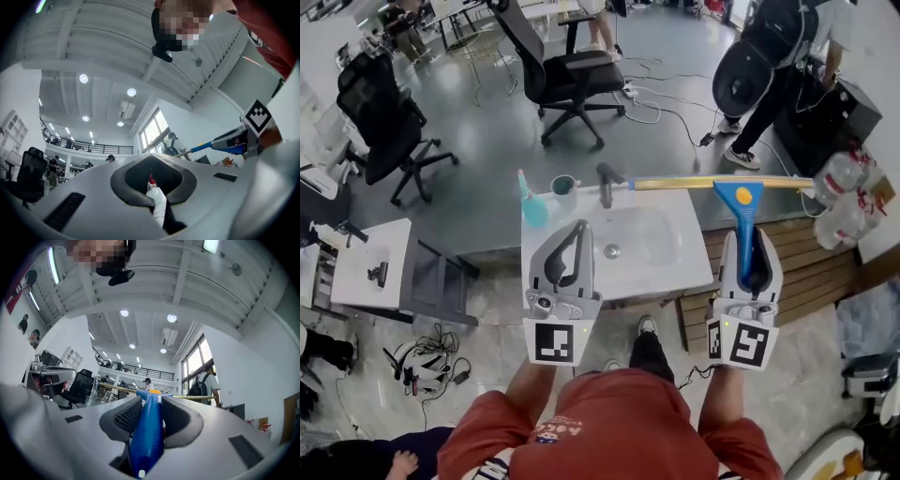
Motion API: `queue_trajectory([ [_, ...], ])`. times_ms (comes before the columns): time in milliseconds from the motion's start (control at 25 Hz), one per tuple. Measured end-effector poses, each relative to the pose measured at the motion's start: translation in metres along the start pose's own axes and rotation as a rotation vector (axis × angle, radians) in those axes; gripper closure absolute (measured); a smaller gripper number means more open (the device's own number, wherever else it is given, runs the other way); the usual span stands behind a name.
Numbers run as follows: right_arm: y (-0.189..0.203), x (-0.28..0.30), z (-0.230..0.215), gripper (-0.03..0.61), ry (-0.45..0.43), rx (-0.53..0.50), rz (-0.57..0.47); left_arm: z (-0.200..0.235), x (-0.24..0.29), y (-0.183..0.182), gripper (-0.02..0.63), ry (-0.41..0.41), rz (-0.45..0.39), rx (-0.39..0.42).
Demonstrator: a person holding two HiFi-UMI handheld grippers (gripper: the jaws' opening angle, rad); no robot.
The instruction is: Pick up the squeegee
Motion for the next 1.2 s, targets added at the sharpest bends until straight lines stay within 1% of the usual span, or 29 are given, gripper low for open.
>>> queue_trajectory([
  [120, -0.013, -0.009, 0.004, 0.434, 0.019, -0.02, -0.039, 0.001, -0.005, -0.011, 0.597, 0.01, -0.015, 0.023],
  [280, -0.019, -0.015, 0.008, 0.433, 0.014, -0.014, -0.074, 0.005, -0.01, -0.018, 0.597, -0.008, -0.011, 0.033],
  [480, -0.021, -0.017, 0.01, 0.433, 0.011, -0.018, -0.067, 0.004, -0.011, -0.021, 0.597, -0.011, -0.023, 0.016],
  [840, -0.015, -0.013, 0.006, 0.433, 0.013, -0.02, -0.053, 0.003, -0.006, -0.014, 0.597, -0.014, -0.02, 0.007],
  [1040, -0.012, -0.011, 0.008, 0.433, 0.007, -0.022, -0.038, 0.003, -0.004, -0.008, 0.597, -0.014, -0.001, -0.009],
  [1200, -0.012, -0.008, 0.01, 0.433, 0.006, -0.021, -0.032, 0.006, -0.003, -0.007, 0.597, -0.013, 0.006, 0.005],
])
Point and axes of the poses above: the fingertips, and each gripper's own axes: x forward along the fingers, z to its left, y out of its underside, the point moved 10 cm from there along -x, backward along the fingers
